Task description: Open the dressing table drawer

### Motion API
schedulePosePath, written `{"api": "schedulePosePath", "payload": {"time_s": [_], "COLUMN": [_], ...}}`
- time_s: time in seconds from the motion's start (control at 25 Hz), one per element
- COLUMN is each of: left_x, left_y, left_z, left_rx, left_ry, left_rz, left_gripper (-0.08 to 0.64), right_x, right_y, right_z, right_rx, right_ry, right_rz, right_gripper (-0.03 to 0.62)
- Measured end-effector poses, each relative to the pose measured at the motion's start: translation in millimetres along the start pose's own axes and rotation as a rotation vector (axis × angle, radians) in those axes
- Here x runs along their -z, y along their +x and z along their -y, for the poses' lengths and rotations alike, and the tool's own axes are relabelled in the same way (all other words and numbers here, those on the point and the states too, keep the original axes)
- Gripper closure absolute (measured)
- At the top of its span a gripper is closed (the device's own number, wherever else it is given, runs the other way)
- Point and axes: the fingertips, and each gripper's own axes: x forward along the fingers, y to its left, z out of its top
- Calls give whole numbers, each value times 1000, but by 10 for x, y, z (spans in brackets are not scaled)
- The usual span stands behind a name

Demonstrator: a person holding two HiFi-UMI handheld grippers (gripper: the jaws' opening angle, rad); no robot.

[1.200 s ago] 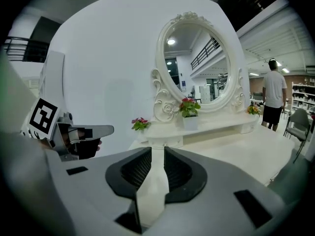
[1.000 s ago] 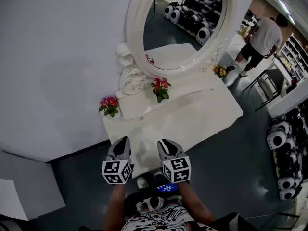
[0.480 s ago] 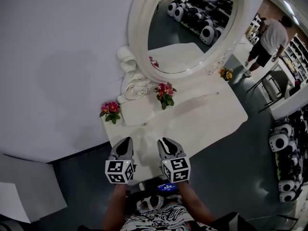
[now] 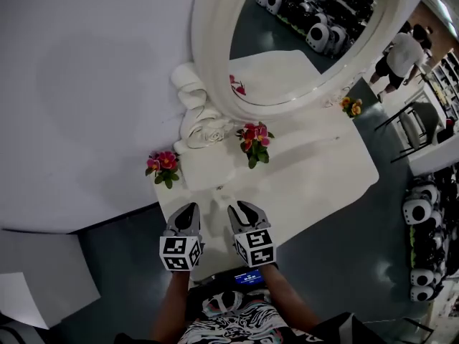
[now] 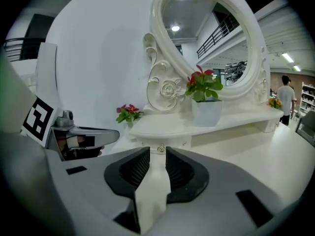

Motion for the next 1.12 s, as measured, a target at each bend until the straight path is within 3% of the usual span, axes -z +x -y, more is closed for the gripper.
{"api": "schedulePosePath", "payload": {"time_s": [0.6,1.12], "left_x": [324,212], "left_y": [506,504], "left_z": [-325,-281], "left_rx": [-15,4], "left_ry": [-51,-58], "left_rz": [-107,-77], "left_gripper": [558,558], "right_x": [181,206], "right_y": [985,1011], "right_z": [44,40], "right_rx": [-77,-78], "right_ry": [3,-34], "right_rz": [-122,-145], "right_gripper": [454,492]}}
